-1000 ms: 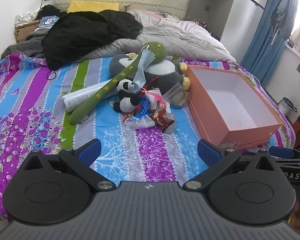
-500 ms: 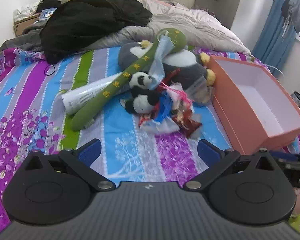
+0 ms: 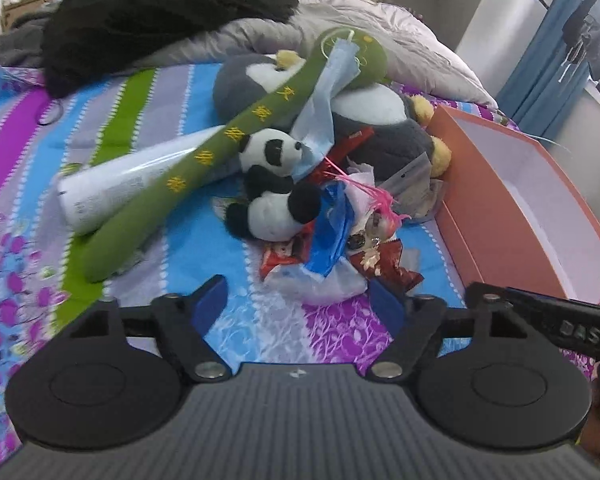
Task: Organize soft objects
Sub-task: 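Grasp the blue snack bag with the left tool while the right tool grasps the clear cup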
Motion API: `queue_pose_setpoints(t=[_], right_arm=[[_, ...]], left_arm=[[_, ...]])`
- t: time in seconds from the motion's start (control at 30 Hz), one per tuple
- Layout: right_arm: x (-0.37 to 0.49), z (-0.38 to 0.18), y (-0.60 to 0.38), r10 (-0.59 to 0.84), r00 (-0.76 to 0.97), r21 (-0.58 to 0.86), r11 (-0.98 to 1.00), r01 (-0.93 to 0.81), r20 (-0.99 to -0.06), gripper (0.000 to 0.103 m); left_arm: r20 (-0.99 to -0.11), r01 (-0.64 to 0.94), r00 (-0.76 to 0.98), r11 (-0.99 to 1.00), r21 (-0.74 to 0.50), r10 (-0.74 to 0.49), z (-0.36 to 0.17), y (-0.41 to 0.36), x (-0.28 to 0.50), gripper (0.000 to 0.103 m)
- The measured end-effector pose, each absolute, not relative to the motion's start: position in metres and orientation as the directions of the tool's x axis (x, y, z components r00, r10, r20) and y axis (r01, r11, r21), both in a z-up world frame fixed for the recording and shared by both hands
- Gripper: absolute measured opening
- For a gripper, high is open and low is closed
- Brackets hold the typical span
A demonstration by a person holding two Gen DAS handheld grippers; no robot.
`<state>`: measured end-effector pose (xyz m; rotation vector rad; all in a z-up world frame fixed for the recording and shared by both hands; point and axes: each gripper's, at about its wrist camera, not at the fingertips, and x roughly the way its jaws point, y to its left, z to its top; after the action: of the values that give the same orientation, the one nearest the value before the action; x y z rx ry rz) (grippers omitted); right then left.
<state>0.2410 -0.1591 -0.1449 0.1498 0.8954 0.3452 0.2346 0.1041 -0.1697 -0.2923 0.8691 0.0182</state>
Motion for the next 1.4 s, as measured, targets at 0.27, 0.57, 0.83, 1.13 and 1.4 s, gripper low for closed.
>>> queue_pose_setpoints(t=[0.27,0.57,0.83,1.13,1.4], right_arm=[[0.295,-0.179,-0.144,0.327,0.528,0.27,0.945,-0.184,-0.784,0.04],[0.328,-0.215,-0.143,0.336,0.463,0.305,0.941,-0.143,-0.82,0.04],[0.331,-0.215,-0.144,0.394,0.432,0.367,0.918,-0.15,-0.811,0.023],[0.311,-0.183,-0.149,0.369,0.497,0.313,0.929,-0.196,-0.785,0.023],[0.277,-0.166,-0.153,0.359,0.522,0.268,0.932,-0.244,-0.774,0.023]], left_arm=[[-0.748,-0.095,0.638,0.945,-0.314,-0.184,-0.198,0.103,0.277,0.053],[-0.784,-0.05,0.59,0.961,-0.272,-0.192,-0.227,0.088,0.311,0.04],[-0.773,-0.056,0.609,0.962,-0.266,-0.178,-0.222,0.081,0.308,0.008],[-0.742,-0.105,0.66,0.963,-0.246,-0.118,-0.186,0.084,0.271,0.001],[-0.736,-0.137,0.666,0.951,-0.277,-0.118,-0.177,0.088,0.237,0.001]])
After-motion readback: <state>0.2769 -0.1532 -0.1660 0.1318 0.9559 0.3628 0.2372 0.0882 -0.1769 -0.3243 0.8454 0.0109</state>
